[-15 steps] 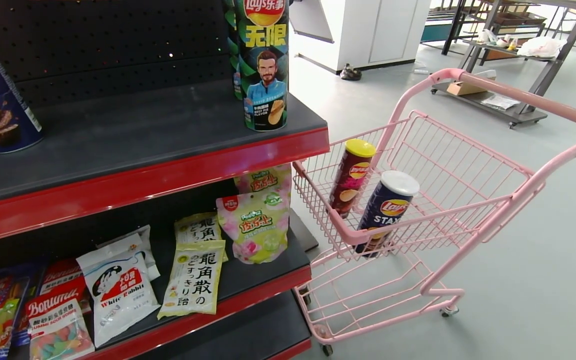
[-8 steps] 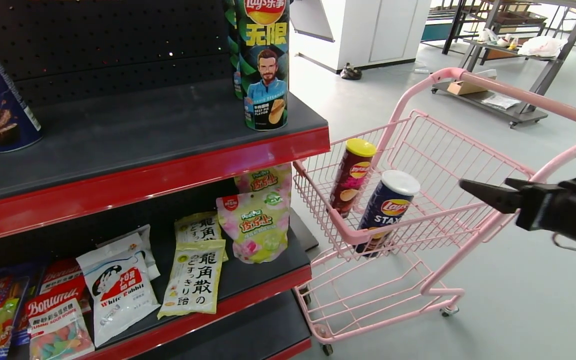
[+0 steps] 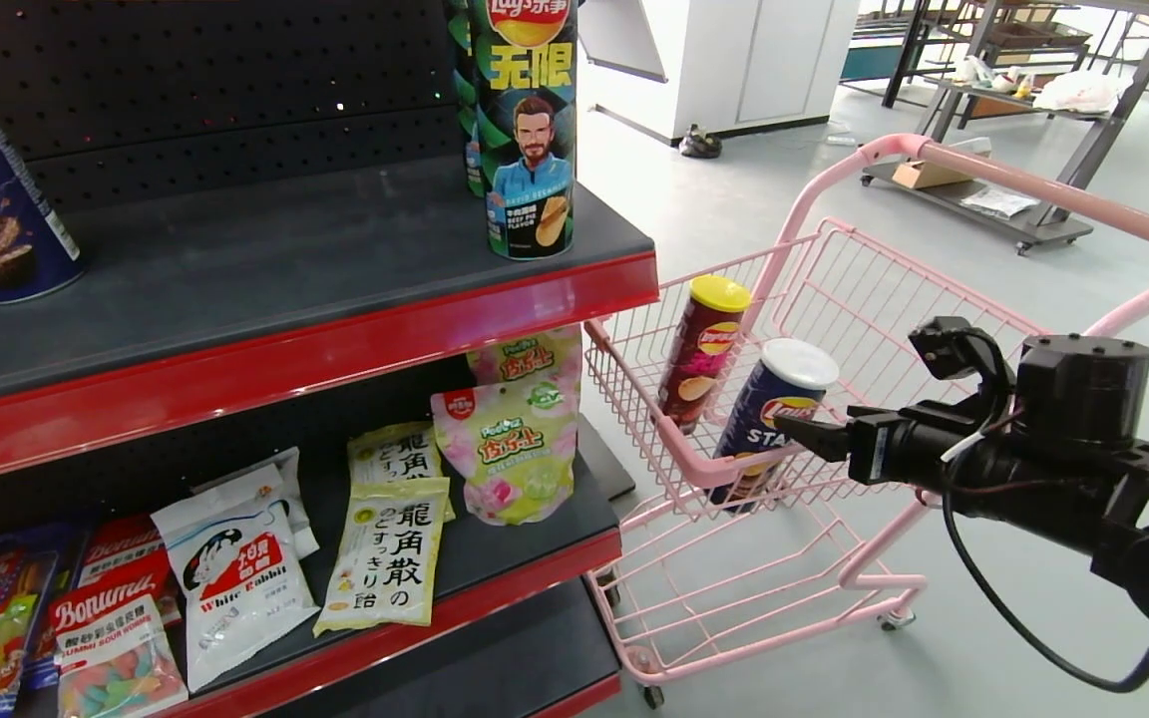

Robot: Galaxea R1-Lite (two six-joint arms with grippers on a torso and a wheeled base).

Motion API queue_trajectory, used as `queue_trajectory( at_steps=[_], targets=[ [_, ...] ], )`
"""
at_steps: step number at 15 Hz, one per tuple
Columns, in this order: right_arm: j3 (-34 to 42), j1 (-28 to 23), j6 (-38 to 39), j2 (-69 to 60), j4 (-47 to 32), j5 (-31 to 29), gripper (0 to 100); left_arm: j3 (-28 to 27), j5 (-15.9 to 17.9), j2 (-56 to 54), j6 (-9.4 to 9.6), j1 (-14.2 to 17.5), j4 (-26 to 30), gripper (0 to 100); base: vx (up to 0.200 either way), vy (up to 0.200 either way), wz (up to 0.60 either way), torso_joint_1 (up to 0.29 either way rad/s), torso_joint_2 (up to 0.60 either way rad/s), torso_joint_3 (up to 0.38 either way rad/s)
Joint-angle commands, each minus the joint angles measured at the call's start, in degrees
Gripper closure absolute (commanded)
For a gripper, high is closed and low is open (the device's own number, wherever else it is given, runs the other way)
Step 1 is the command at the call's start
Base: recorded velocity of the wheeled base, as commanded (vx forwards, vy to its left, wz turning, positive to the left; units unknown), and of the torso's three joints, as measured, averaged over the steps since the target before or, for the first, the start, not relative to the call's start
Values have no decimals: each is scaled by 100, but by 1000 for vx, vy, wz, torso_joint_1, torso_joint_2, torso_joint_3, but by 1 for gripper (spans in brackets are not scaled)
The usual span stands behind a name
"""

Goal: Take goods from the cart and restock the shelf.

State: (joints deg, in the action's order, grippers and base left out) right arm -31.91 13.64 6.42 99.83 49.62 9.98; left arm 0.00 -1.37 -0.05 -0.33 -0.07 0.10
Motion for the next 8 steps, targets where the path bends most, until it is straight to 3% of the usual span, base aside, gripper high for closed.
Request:
queue_trajectory(
  at_steps=[1,8],
  targets=[
    [-175,16,8,292,4,4,0,0,-4,5,-2,-1,-1,0,0,0,0,0,0,0],
    [-1106,16,26,1118,13,-5,0,0,-4,5,-2,-1,-1,0,0,0,0,0,0,0]
  ],
)
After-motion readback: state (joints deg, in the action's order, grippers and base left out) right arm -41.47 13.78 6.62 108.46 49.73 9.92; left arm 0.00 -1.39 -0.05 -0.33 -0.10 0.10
